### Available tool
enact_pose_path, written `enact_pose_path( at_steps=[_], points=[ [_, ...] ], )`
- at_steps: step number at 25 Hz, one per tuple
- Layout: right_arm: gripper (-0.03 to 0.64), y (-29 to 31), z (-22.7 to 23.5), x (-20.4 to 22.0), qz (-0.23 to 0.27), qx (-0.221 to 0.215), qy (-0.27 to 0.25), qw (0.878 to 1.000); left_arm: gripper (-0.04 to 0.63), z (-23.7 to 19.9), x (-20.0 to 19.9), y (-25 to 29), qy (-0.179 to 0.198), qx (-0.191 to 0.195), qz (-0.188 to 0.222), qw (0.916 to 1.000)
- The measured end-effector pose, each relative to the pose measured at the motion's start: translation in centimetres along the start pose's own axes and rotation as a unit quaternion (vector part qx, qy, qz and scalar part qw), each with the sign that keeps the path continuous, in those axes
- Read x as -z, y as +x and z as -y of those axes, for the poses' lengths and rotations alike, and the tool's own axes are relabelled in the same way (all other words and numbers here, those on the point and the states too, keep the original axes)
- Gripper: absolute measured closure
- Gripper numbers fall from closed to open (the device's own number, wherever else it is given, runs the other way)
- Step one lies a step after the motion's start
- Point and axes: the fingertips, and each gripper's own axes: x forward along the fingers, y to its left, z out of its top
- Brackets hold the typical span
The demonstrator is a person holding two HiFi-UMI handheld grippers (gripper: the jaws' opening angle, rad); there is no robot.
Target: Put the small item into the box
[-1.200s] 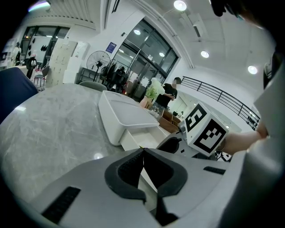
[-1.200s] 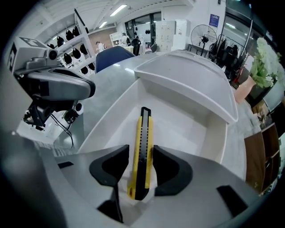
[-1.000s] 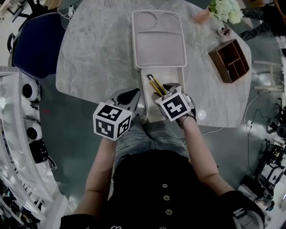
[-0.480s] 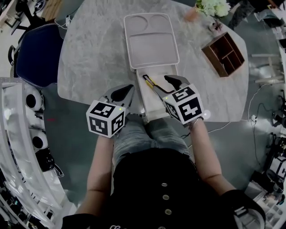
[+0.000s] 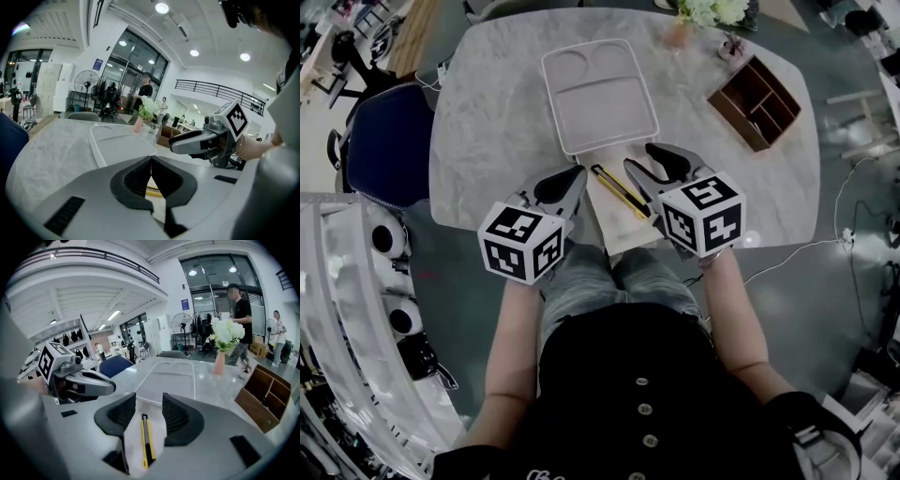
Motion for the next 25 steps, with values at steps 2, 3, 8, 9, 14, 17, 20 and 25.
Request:
enact_pose_path(
  at_steps=[2,3,8,9,14,17,20,25],
  points=[
    [0.439,-0.8,0.3,-0.8,0.021,-0.004,0.014,1.000,0.577,0.9,-1.0,0.3,0.014,0.009,0.003,0.9999],
    [0.442,-1.2,0.3,-1.2,0.031,-0.007,0.020,0.999,0.577,1.3,-1.4,0.4,0.022,0.010,0.005,0.9997],
    [0.479,-2.9,0.4,-2.6,0.071,-0.011,0.032,0.997,0.577,2.7,-2.9,1.3,0.058,0.012,0.008,0.9982],
    [0.487,-3.2,0.5,-2.8,0.080,-0.009,0.033,0.996,0.577,3.0,-3.1,1.4,0.062,0.014,0.010,0.9979],
    [0.546,-4.7,0.5,-3.9,0.111,-0.015,0.041,0.993,0.577,4.5,-4.3,1.4,0.075,0.030,0.019,0.9965],
    [0.582,-5.2,0.6,-4.3,0.121,-0.019,0.043,0.991,0.577,5.3,-4.9,1.4,0.080,0.042,0.029,0.9955],
    [0.611,-5.5,0.3,-4.5,0.131,-0.034,0.049,0.990,0.578,6.0,-5.4,1.5,0.079,0.049,0.037,0.9949],
    [0.612,-7.2,-0.8,-5.5,0.190,-0.092,0.071,0.975,0.578,6.8,-5.9,1.4,0.064,0.055,0.060,0.9946]
  ],
)
